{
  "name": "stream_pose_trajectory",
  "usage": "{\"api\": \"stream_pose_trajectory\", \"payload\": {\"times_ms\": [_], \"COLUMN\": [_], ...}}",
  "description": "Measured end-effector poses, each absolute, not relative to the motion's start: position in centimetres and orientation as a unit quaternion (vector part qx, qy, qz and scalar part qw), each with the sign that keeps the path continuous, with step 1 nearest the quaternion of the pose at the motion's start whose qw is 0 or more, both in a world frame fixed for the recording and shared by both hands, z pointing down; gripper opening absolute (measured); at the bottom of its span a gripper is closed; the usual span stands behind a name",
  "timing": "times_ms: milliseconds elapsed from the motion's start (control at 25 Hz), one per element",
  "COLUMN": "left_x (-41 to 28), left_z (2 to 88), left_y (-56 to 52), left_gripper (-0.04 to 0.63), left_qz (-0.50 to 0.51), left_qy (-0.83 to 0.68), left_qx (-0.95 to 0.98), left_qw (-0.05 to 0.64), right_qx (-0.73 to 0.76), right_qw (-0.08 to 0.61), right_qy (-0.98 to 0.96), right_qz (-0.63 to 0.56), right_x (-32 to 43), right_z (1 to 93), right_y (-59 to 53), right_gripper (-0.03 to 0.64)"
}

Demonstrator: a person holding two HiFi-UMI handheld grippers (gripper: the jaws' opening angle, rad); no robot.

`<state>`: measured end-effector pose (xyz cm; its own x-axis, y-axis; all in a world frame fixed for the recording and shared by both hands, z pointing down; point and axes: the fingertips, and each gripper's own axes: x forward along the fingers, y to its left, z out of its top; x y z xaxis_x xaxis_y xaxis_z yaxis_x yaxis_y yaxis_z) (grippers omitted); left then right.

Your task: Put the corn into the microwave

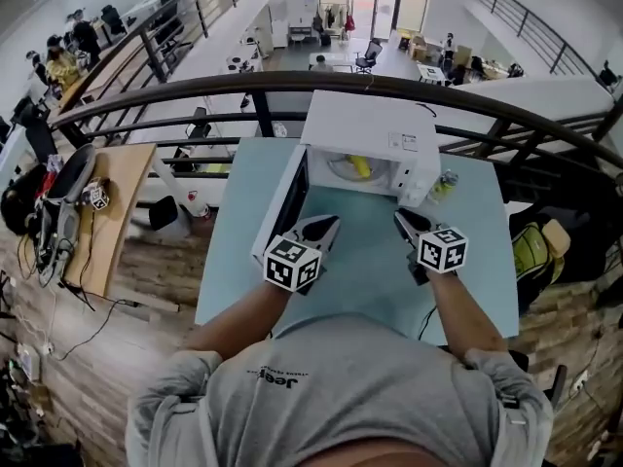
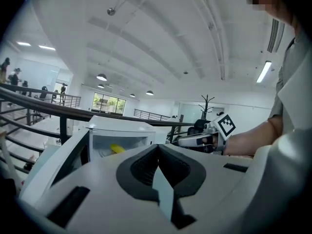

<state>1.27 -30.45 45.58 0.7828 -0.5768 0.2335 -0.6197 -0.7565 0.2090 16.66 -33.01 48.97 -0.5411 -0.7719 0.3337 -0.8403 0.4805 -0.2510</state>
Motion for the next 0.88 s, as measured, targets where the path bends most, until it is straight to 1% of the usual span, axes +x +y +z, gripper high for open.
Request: {"api": "stream_pose_trajectory", "payload": {"times_ms": [160,440,560,720,880], "left_x": [2.2,3.9,4.1,3.6,2.1], "left_z": [44.7,44.0,43.4,42.8,42.2], "left_y": [-28.7,-25.7,-24.8,-24.9,-25.4], "left_gripper": [0.018,0.018,0.018,0.018,0.018], "left_qz": [0.069,0.063,0.064,0.069,0.069], "left_qy": [-0.357,-0.396,-0.396,-0.382,-0.358], "left_qx": [0.922,0.906,0.907,0.915,0.926], "left_qw": [0.132,0.131,0.129,0.109,0.096], "right_qx": [0.449,0.379,0.363,0.363,0.379], "right_qw": [0.074,0.053,0.047,0.052,0.036], "right_qy": [-0.869,-0.905,-0.912,-0.913,-0.906], "right_qz": [0.196,0.189,0.185,0.178,0.187], "right_x": [20.1,22.1,22.3,21.7,20.3], "right_z": [47.9,47.0,46.7,46.5,45.9], "right_y": [-31.2,-27.8,-26.7,-26.2,-25.7], "right_gripper": [0.025,0.020,0.019,0.018,0.018]}}
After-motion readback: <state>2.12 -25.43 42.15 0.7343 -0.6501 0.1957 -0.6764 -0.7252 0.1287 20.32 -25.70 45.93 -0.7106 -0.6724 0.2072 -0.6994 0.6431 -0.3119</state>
